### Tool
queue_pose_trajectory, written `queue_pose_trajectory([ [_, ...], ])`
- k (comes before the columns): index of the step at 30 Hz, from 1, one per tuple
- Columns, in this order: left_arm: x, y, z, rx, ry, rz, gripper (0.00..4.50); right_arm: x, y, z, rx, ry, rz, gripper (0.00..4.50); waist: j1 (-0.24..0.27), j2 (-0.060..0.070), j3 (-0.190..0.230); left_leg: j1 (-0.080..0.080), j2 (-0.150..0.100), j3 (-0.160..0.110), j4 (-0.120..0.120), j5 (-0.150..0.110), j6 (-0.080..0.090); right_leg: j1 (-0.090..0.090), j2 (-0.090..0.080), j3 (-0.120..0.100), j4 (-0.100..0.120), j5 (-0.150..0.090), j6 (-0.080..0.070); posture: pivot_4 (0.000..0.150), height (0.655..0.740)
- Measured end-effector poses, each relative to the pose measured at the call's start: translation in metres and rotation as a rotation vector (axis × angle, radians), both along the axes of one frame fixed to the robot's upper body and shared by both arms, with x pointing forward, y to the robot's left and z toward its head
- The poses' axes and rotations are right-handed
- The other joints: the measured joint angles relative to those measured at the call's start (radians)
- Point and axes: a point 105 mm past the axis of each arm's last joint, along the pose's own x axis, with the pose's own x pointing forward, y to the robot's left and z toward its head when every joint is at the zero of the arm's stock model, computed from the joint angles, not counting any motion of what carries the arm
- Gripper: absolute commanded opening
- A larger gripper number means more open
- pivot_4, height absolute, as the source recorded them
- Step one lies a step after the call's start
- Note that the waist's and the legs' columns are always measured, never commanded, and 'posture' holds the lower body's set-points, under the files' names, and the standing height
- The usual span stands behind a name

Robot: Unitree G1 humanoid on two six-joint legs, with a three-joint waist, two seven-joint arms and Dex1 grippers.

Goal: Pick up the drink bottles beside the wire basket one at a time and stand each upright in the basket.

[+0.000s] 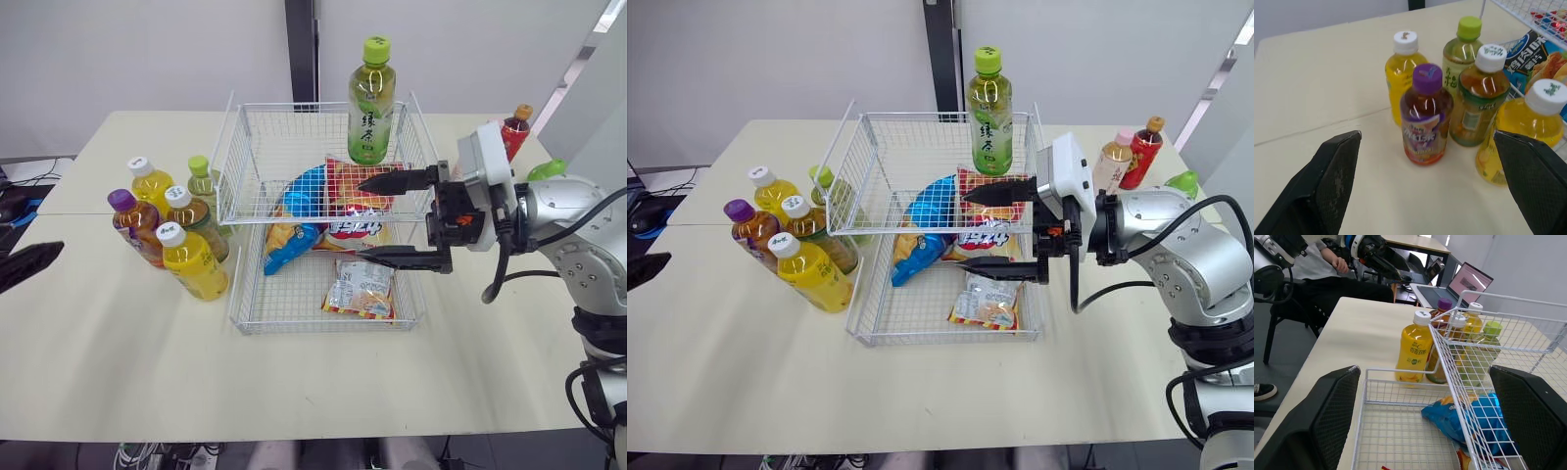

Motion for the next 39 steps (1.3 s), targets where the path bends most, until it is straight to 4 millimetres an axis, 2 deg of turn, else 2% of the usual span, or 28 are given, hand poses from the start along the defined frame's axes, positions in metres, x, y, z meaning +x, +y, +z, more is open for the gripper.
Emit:
queue_pose_trajectory([
  [5, 0.003, -0.008, -0.015, -0.04, -0.017, 0.016, 4.49, -0.001, 0.002, -0.001, 0.001, 0.016, 0.009, 4.5, -0.001, 0.0, 0.0, 0.0, 0.001, 0.0, 0.0, 0.0, 0.0, 0.0, 0.0, 0.0, 0.0, 0.001, -0.001, 0.15, 0.74],
  [16, 0.025, -0.009, -0.011, -0.054, -0.111, 0.089, 4.49, -0.016, 0.013, 0.001, 0.029, -0.024, -0.037, 4.5, -0.001, -0.001, -0.001, 0.0, 0.002, 0.0, 0.0, 0.0, 0.0, 0.0, 0.001, 0.0, 0.0, 0.002, -0.002, 0.15, 0.74],
  [20, 0.043, -0.014, -0.004, -0.093, -0.148, 0.084, 4.49, -0.018, 0.016, 0.002, 0.045, -0.017, -0.065, 4.5, 0.0, -0.001, -0.001, 0.0, 0.002, 0.0, 0.0, 0.0, 0.0, 0.0, 0.002, 0.0, 0.0, 0.003, -0.002, 0.15, 0.74],
  [31, 0.104, -0.031, -0.008, -0.135, -0.138, 0.044, 4.49, -0.014, 0.014, 0.0, 0.026, -0.004, -0.087, 4.5, -0.001, -0.001, -0.001, 0.001, 0.004, 0.002, -0.001, 0.0, 0.0, -0.001, 0.008, -0.002, 0.0, 0.004, -0.002, 0.15, 0.74],
  [39, 0.128, -0.031, -0.017, -0.067, -0.131, 0.031, 4.49, -0.018, 0.015, -0.004, 0.015, -0.006, -0.079, 4.5, -0.003, -0.001, -0.001, 0.0, 0.006, 0.003, -0.001, 0.0, 0.0, -0.001, 0.008, -0.002, -0.001, 0.005, -0.002, 0.15, 0.74],
])
